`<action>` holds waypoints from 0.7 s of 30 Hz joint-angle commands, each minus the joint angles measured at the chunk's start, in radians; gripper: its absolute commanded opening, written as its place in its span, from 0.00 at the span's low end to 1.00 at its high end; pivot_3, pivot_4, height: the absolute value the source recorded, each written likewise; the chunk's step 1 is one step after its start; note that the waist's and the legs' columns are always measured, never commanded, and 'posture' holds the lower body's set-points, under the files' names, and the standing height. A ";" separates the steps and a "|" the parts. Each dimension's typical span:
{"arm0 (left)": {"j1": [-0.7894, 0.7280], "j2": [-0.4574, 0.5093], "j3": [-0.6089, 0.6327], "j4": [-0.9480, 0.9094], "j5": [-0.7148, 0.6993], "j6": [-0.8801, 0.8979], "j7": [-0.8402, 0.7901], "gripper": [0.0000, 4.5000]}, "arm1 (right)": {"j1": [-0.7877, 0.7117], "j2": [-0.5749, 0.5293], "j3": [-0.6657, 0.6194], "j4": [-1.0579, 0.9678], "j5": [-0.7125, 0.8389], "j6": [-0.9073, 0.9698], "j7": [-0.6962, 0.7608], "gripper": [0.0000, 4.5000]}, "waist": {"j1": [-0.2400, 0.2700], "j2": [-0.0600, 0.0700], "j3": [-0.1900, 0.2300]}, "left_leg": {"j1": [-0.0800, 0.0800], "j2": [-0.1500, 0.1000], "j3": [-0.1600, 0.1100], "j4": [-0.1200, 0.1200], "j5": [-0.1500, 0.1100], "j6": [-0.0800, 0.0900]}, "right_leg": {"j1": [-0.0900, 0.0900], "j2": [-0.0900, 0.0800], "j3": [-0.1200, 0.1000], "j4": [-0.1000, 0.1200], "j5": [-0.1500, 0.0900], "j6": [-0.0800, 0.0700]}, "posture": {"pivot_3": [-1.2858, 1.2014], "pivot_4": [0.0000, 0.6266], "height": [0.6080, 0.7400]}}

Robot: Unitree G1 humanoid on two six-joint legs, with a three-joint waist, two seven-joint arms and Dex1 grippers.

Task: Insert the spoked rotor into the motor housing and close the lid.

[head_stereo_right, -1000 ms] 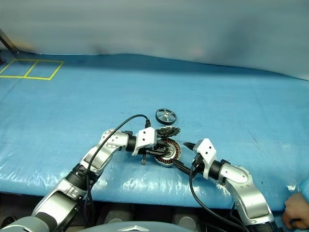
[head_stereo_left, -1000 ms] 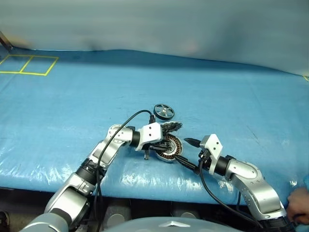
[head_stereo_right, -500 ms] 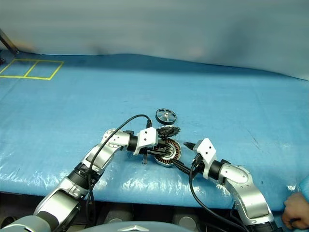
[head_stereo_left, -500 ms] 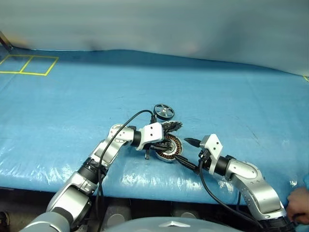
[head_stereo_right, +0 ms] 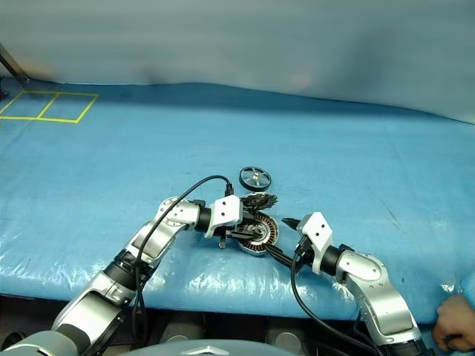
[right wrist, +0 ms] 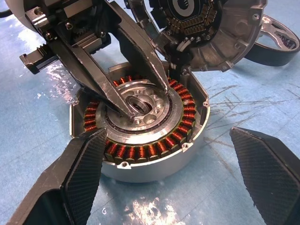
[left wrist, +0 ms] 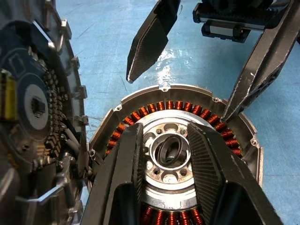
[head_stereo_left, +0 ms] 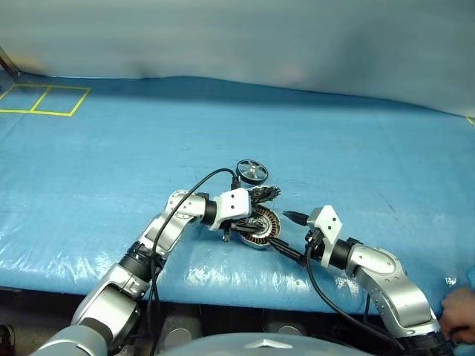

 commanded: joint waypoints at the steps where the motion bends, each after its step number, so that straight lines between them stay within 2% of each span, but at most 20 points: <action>1: 0.006 -0.001 0.035 -0.050 -0.045 -0.015 -0.002 0.35 | -0.016 0.004 -0.013 -0.024 0.011 -0.022 0.000 0.98 | 0.000 0.000 0.000 | 0.000 0.000 0.000 0.000 0.000 0.000 | 0.000 0.000 0.000 0.000 0.000 0.000 | 0.52 0.24 1.00; 11: 0.121 0.090 0.080 -0.247 -0.135 0.075 -0.016 0.35 | -0.037 0.015 -0.031 -0.054 0.060 -0.013 0.009 0.98 | -0.003 0.000 0.000 | 0.001 0.000 0.000 0.000 0.000 0.000 | 0.001 0.000 0.000 0.000 0.000 0.000 | 0.52 0.24 1.00; 14: 0.181 0.141 0.091 -0.311 -0.147 0.110 -0.011 0.36 | -0.051 0.016 -0.019 -0.055 0.062 -0.012 0.011 0.84 | -0.006 0.000 0.000 | 0.001 0.000 0.000 0.000 0.000 0.000 | 0.001 0.000 0.000 0.000 0.000 0.000 | 0.52 0.24 1.00; 21: 0.302 0.201 0.137 -0.390 -0.151 0.144 0.054 0.36 | -0.095 0.018 0.030 -0.042 0.043 -0.003 0.021 0.33 | -0.006 0.001 0.000 | 0.002 0.000 0.000 0.000 0.000 0.000 | 0.001 0.000 0.000 0.000 0.000 0.000 | 0.52 0.24 1.00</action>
